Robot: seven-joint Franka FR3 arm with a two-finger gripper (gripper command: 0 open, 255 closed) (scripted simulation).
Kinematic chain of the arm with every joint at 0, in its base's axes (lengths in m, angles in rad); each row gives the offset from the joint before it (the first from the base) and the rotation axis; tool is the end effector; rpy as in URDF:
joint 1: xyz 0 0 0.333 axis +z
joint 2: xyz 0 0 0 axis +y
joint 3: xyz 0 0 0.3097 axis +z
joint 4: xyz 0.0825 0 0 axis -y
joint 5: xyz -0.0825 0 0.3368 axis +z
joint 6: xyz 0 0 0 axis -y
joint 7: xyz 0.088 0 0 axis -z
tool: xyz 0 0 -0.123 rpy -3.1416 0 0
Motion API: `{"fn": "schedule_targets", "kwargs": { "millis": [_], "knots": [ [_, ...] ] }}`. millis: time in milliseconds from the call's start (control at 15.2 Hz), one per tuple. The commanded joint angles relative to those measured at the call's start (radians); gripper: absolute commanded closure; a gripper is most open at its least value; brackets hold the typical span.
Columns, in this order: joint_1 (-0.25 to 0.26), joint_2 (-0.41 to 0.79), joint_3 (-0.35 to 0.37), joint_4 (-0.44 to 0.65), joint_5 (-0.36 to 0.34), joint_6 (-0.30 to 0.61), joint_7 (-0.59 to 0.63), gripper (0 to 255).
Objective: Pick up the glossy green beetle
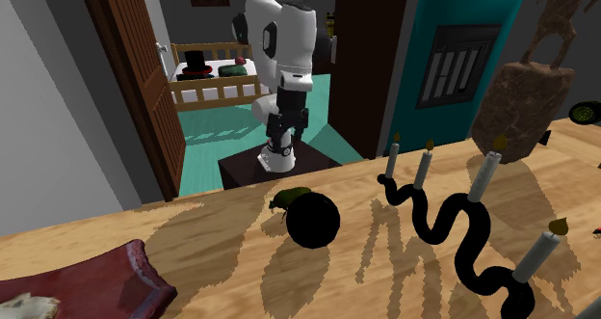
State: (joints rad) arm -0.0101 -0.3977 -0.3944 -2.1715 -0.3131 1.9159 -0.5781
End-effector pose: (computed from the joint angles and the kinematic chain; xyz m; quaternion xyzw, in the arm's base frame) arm 0.3638 -0.2062 0.5405 0.9855 0.1398 0.0183 0.0944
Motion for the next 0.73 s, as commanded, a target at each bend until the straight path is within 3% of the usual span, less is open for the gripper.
{"fn": "schedule_targets", "kwargs": {
  "millis": [0,330,660],
  "knots": [
    [0.009,0.063,-0.039,0.057,0.008,0.031,-0.085,0],
    [0.03,0.237,-0.122,0.22,0.076,0.092,-0.291,0],
    [0.02,0.435,-0.177,0.42,0.205,0.121,-0.512,0]
  ]
}}
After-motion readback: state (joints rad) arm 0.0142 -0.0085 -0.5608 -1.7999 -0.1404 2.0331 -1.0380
